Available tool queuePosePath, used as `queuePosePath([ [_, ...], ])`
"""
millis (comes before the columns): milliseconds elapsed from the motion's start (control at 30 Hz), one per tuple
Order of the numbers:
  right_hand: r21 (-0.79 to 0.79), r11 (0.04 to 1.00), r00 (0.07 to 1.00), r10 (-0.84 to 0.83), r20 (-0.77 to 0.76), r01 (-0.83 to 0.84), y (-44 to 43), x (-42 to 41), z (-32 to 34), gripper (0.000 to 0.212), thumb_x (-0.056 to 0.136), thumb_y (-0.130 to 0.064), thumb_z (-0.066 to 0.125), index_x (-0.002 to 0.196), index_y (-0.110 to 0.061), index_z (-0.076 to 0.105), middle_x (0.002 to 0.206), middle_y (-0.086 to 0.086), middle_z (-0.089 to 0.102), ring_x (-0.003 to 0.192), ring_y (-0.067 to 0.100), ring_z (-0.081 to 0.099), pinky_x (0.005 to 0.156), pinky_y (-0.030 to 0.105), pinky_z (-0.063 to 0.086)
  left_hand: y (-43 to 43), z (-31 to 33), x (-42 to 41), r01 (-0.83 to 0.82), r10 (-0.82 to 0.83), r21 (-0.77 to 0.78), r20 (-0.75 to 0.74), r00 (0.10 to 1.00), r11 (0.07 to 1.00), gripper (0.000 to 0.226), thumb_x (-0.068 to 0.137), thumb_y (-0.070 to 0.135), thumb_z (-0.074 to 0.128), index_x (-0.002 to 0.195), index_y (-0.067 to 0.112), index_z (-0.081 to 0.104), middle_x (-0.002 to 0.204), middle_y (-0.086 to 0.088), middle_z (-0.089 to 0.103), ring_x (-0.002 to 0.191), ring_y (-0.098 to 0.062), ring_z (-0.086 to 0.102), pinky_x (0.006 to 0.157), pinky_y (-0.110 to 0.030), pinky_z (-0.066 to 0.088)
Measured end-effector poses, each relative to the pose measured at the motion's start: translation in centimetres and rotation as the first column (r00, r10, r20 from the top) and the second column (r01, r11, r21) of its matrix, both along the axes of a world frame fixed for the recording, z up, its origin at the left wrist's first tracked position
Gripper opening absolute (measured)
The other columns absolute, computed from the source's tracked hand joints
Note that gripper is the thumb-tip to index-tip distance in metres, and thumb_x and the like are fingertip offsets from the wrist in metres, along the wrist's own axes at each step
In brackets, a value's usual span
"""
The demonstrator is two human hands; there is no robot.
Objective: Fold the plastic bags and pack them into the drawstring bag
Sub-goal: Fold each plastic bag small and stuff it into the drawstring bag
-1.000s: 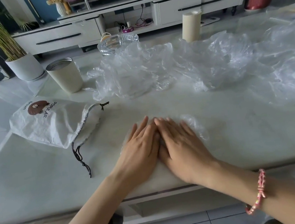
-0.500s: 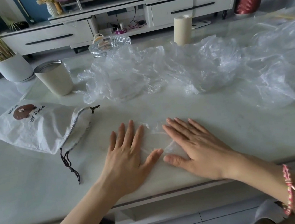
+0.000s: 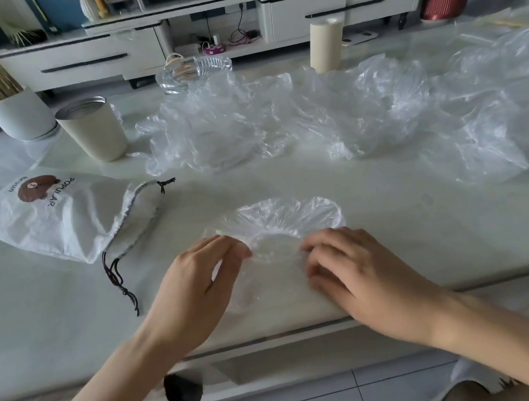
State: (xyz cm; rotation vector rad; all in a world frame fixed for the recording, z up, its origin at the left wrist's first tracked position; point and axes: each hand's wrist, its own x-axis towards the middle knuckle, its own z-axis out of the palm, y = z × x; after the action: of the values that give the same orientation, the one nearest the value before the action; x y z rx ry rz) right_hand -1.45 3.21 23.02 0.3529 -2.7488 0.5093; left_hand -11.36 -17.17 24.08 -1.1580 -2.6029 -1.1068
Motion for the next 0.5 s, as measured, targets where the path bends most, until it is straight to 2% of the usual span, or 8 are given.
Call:
queuePosePath([
  [133,0.079,0.997,1.000,-0.003,0.006,0.002,-0.1,-0.8,-0.2,0.022,0.085,-0.026,0.042,0.081,-0.013,0.058,0.091,0.002,0.061,0.079,0.023,0.061,0.070,0.035,0.046,-0.9,0.3,-0.2,0.086,-0.085,-0.084,0.017,0.996,0.993,0.052,0.083,0.068,0.039,0.098,0.026,0.067,0.096,0.021,0.064,0.090,0.007,0.058,0.075,-0.006,0.040],
  [200,0.045,0.999,0.999,-0.016,0.046,0.014,0.1,-1.0,0.1,0.025,0.086,-0.029,0.039,0.081,-0.014,0.058,0.089,0.001,0.062,0.080,0.022,0.061,0.071,0.035,0.047,-1.3,0.4,-0.4,0.148,-0.153,-0.192,-0.013,0.988,0.970,0.057,0.072,0.077,0.049,0.103,0.032,0.064,0.104,0.022,0.061,0.096,0.006,0.057,0.083,-0.011,0.041],
  [267,-0.065,0.997,0.995,-0.025,0.092,0.031,0.1,-1.2,0.5,0.022,0.089,-0.029,0.043,0.082,-0.014,0.057,0.089,0.001,0.063,0.083,0.023,0.059,0.076,0.032,0.041,-1.5,0.4,-0.6,0.183,-0.196,-0.281,-0.017,0.981,0.942,0.058,0.063,0.078,0.057,0.105,0.037,0.061,0.110,0.022,0.056,0.100,0.003,0.054,0.086,-0.016,0.043],
  [334,-0.247,0.967,0.987,-0.022,0.161,0.061,0.2,-1.3,1.1,0.014,0.095,-0.022,0.050,0.084,-0.015,0.054,0.092,0.003,0.064,0.088,0.021,0.058,0.080,0.029,0.039,-1.5,0.3,-0.7,0.171,-0.191,-0.290,-0.039,0.981,0.942,0.047,0.066,0.070,0.060,0.104,0.041,0.059,0.109,0.024,0.055,0.099,0.005,0.053,0.086,-0.013,0.041],
  [400,-0.407,0.905,0.969,-0.026,0.246,0.128,0.5,-1.5,1.8,0.012,0.095,-0.022,0.050,0.085,-0.016,0.051,0.090,-0.001,0.064,0.085,0.015,0.057,0.078,0.027,0.042,-1.1,0.2,-1.0,0.135,-0.155,-0.216,-0.074,0.985,0.967,0.024,0.077,0.048,0.063,0.098,0.039,0.061,0.099,0.027,0.058,0.090,0.007,0.055,0.080,-0.007,0.039],
  [467,-0.519,0.838,0.953,-0.005,0.302,0.168,1.0,-1.8,2.3,0.024,0.090,-0.039,0.052,0.087,-0.015,0.051,0.086,-0.004,0.062,0.082,0.010,0.057,0.077,0.026,0.045,-0.6,0.4,-1.5,0.063,-0.068,-0.119,-0.046,0.997,0.991,0.013,0.082,0.034,0.058,0.090,0.028,0.067,0.084,0.027,0.063,0.080,0.008,0.057,0.072,-0.002,0.037],
  [501,-0.556,0.810,0.939,0.023,0.342,0.183,1.2,-1.9,2.6,0.036,0.080,-0.052,0.053,0.090,-0.017,0.052,0.088,-0.005,0.061,0.084,0.008,0.057,0.079,0.024,0.045,-0.3,0.7,-1.7,0.030,-0.030,-0.085,0.000,1.000,0.996,0.019,0.083,0.038,0.053,0.086,0.026,0.067,0.081,0.026,0.065,0.077,0.007,0.058,0.069,-0.003,0.038],
])
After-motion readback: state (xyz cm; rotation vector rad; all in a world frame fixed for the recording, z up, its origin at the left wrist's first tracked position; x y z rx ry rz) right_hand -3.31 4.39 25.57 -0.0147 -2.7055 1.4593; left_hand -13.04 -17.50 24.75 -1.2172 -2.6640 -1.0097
